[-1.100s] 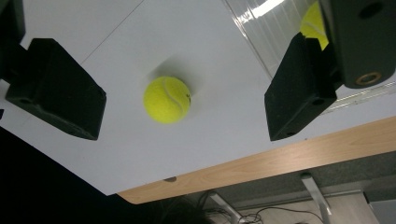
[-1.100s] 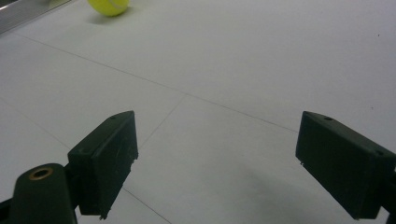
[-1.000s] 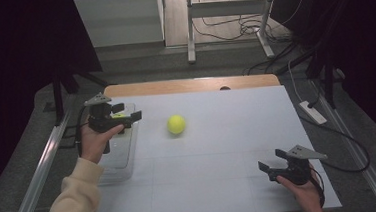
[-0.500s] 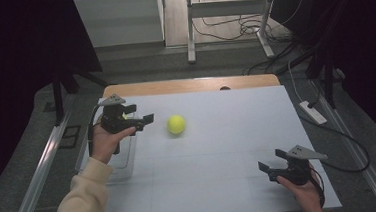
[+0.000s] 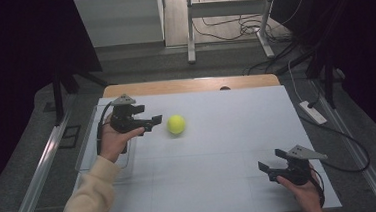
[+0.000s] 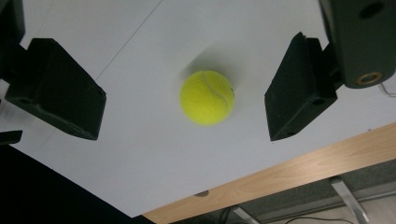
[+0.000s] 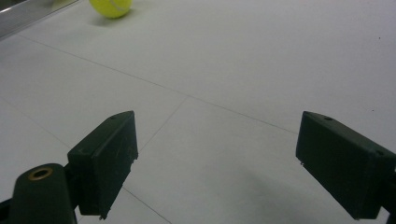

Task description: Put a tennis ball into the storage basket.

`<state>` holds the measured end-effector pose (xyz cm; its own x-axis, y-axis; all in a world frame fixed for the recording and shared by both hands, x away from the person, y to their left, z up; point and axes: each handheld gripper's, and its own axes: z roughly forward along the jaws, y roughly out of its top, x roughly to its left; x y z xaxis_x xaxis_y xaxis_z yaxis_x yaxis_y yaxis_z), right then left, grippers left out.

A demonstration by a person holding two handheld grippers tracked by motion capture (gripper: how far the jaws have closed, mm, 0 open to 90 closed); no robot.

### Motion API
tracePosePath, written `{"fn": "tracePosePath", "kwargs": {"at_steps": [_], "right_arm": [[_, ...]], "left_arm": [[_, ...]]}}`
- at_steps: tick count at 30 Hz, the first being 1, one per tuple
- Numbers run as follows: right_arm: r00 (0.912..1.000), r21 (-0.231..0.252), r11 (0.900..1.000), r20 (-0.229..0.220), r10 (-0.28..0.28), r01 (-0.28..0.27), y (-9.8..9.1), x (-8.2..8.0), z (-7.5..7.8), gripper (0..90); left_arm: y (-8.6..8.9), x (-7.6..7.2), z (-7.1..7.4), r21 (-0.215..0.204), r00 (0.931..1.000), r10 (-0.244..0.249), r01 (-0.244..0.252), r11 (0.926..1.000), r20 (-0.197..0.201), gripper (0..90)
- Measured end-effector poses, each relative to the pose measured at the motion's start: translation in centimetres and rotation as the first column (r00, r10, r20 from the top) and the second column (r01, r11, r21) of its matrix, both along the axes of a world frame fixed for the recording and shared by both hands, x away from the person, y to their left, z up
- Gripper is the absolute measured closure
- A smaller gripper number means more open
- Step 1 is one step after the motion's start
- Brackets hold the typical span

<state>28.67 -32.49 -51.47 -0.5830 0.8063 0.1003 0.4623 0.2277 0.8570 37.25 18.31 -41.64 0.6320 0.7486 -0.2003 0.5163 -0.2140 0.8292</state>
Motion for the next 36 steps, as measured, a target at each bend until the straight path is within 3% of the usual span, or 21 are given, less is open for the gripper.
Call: {"fn": "tracePosePath", "kwargs": {"at_steps": [36], "right_arm": [[1.0000,0.006,1.0000,-0.001,0.007,-0.007,0.1,0.1,0.0,12.4]], "left_arm": [[-3.4,2.5,-0.9,0.060,0.9980,-0.029,0.032,0.9977,-0.055,13.0]]}}
